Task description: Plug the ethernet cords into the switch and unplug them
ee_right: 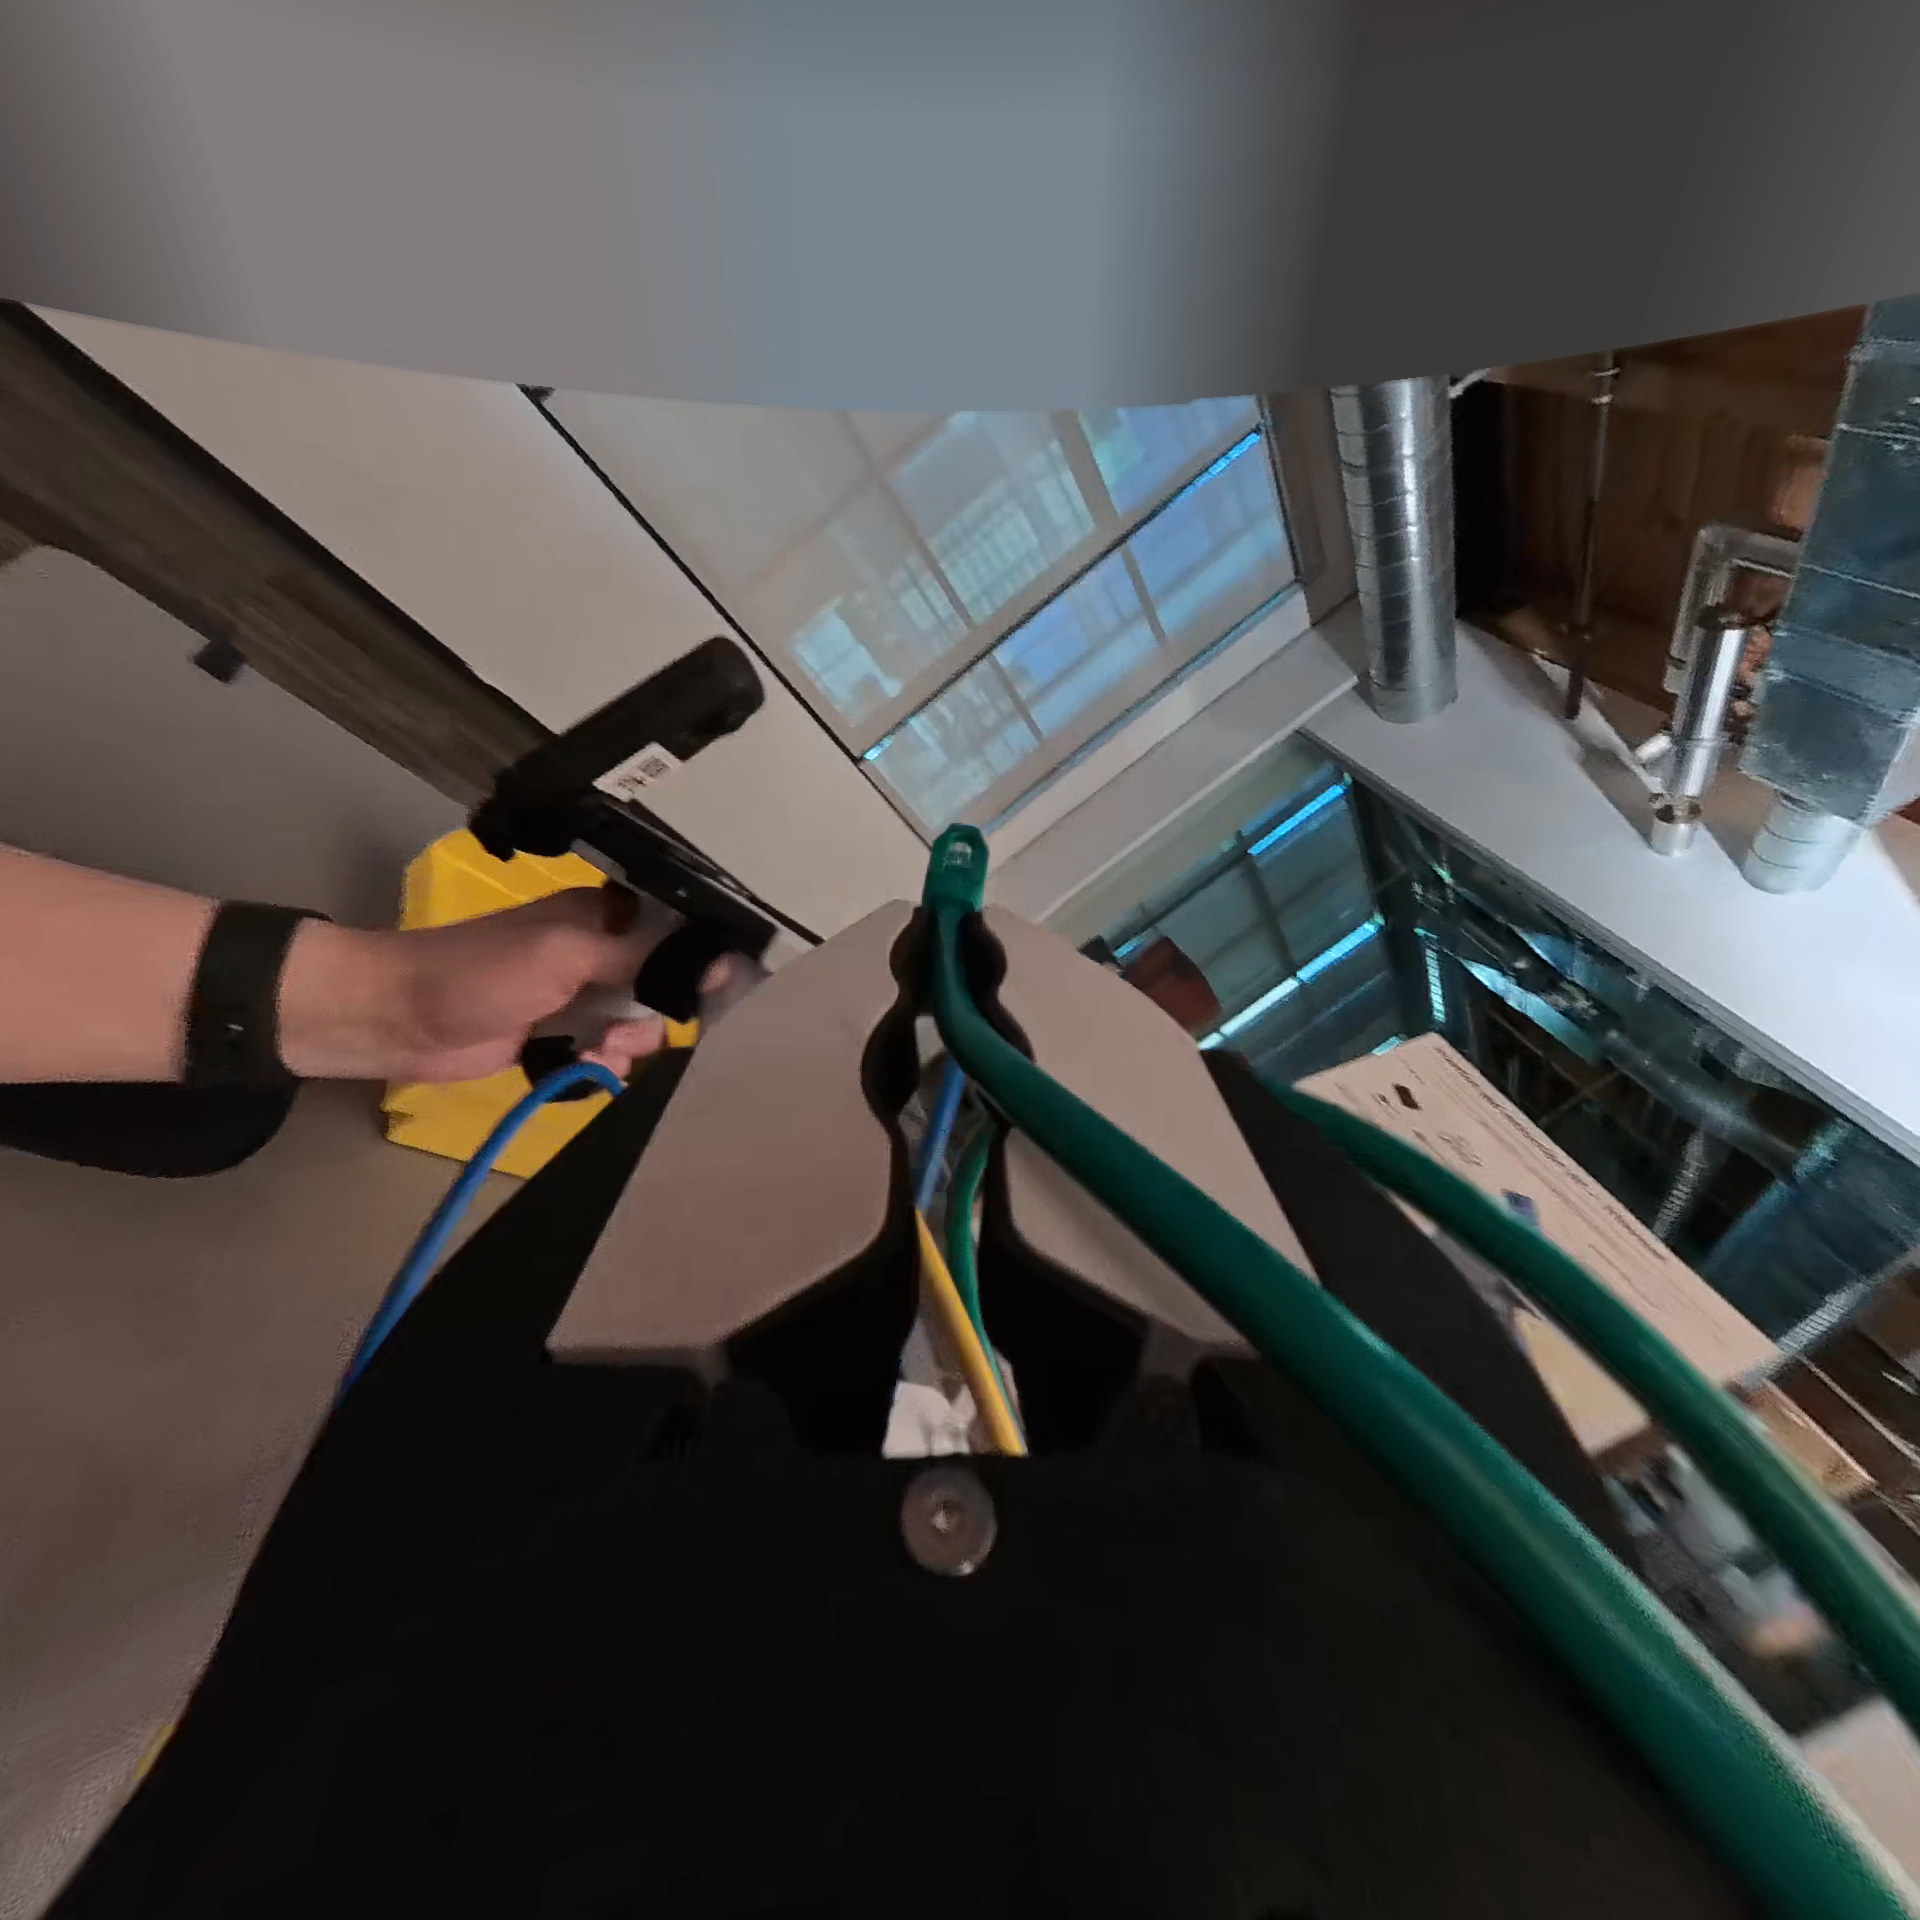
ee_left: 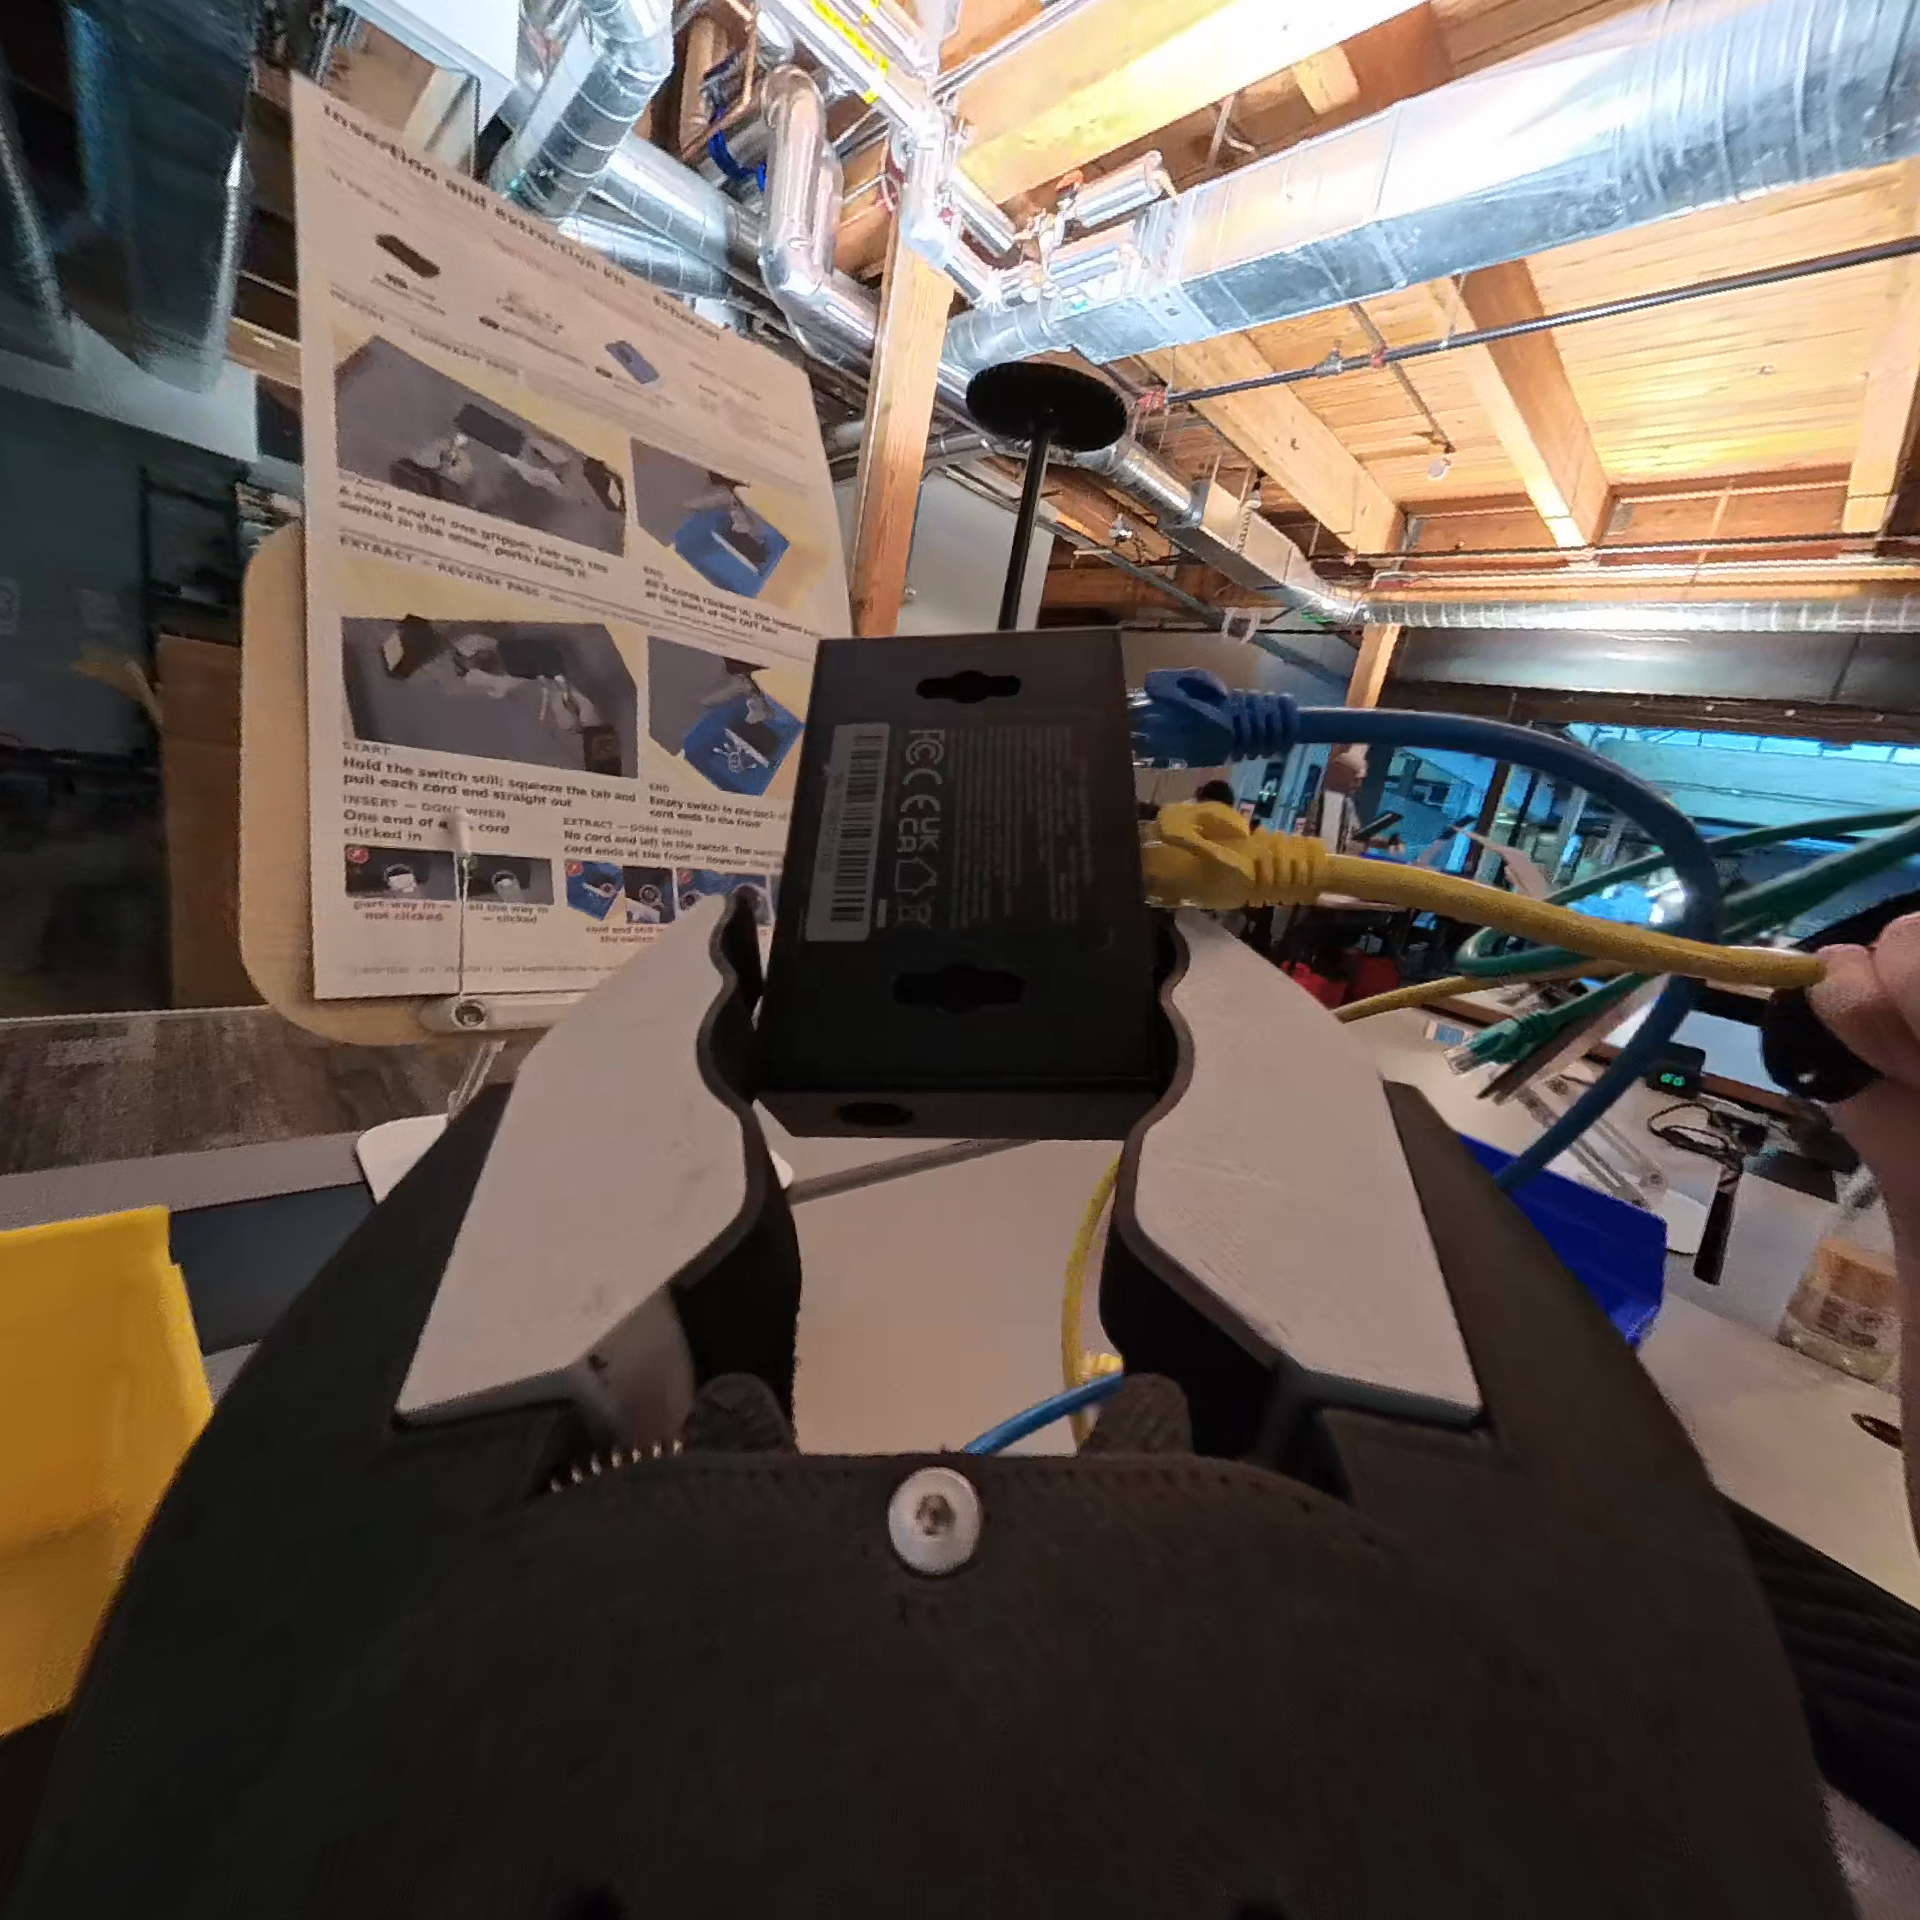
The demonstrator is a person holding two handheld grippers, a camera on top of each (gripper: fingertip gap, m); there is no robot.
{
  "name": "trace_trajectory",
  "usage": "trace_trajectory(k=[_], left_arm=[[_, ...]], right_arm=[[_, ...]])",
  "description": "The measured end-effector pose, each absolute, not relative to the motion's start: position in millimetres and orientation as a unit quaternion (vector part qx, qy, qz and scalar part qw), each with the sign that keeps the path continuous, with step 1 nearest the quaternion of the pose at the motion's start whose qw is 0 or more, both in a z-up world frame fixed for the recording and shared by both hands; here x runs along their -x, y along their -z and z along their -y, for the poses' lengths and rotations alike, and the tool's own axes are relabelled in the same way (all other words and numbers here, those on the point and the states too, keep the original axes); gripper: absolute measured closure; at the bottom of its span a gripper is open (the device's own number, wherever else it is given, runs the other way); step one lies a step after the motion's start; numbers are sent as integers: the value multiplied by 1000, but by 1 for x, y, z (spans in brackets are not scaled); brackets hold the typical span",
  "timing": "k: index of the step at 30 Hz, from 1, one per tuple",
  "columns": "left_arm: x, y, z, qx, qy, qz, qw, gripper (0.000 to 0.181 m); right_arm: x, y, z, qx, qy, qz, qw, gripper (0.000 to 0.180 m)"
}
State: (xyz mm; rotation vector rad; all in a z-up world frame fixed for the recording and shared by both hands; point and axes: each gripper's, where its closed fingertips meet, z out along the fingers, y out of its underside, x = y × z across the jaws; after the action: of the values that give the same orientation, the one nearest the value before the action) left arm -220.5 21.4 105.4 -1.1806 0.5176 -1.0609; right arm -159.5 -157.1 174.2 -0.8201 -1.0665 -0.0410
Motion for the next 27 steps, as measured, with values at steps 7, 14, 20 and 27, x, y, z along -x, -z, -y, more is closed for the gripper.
trace_trajectory(k=[7, 14, 20, 27], left_arm=[[219, -115, -5, 489, 490, -266, 671, 109], [203, -117, 31, 453, 510, -358, 638, 109], [179, -133, 55, 447, 579, -381, 565, 109], [147, -159, 63, 440, 610, -356, 555, 108]], right_arm=[[106, -204, 155, 397, 19, 423, 814, 173], [59, -213, 153, 423, 49, 399, 812, 173], [52, -187, 127, 418, 29, 434, 797, 173], [96, -153, 101, 417, 37, 480, 771, 173]])
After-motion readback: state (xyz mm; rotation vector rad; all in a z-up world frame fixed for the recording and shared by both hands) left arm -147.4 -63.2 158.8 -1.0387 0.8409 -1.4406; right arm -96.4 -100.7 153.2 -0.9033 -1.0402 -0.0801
